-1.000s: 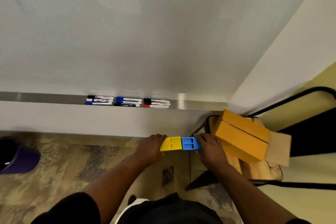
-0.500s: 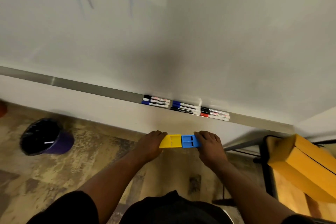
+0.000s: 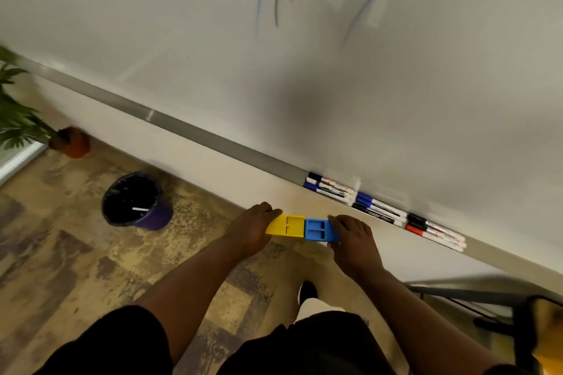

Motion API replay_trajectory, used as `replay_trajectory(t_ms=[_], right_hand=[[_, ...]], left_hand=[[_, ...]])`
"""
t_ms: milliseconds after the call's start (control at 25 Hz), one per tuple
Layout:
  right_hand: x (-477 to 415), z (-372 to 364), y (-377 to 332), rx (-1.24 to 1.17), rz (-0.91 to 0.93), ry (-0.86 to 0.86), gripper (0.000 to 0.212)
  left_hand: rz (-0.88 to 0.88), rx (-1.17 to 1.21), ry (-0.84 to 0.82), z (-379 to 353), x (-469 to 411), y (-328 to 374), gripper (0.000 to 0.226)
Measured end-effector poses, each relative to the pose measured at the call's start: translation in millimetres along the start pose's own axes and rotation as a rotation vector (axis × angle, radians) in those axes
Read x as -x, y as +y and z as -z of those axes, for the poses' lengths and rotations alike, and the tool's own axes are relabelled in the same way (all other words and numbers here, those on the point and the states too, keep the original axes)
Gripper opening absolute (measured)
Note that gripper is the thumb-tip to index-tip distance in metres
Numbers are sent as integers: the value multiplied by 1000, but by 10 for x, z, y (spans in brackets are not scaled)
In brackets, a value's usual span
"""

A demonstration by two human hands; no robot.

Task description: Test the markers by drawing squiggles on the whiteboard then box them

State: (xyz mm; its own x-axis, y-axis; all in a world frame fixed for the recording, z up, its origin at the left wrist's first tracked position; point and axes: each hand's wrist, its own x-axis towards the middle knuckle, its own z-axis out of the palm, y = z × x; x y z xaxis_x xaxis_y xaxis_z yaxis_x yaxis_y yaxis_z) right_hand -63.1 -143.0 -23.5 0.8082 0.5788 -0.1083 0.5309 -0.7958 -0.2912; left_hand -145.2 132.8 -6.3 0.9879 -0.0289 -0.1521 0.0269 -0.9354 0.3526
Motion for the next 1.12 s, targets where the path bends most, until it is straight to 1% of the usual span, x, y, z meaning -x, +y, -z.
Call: replay_trajectory(t_ms=[320,400,480,520,640,720,840,1000,1120], right_hand=[[-770,-59,-463,-43,116,64,68],[-915,-100,-596,-53,86,67,69],[-1010,-143,-739,-75,62,121,70],[-1076,-162,-840,-59,68,164,71],[-1287,-234,-1134,-75,-11,205,73],[-1375,-269,-1305,-89,-71,264,71],[-1564,-209,-1500,-115,-175,257,67],[-1707,-193,-1525,-121,-274,268,65],[-1845,-188,-1488,-132,-317,251,65]], left_hand=[[24,-18,89,318,-177,-783,68],[17,24,104,352,-250,-1009,69],[2,26,83,381,-244,-1199,70],[-32,8,99,408,-271,-1339,70],[-111,32,55,610,-512,-1745,67],[-113,10,37,759,-626,-1908,68],[-163,12,49,907,-859,-2101,71],[-256,22,63,954,-1149,-2202,71],[-286,-5,101,901,-1300,-2168,75]])
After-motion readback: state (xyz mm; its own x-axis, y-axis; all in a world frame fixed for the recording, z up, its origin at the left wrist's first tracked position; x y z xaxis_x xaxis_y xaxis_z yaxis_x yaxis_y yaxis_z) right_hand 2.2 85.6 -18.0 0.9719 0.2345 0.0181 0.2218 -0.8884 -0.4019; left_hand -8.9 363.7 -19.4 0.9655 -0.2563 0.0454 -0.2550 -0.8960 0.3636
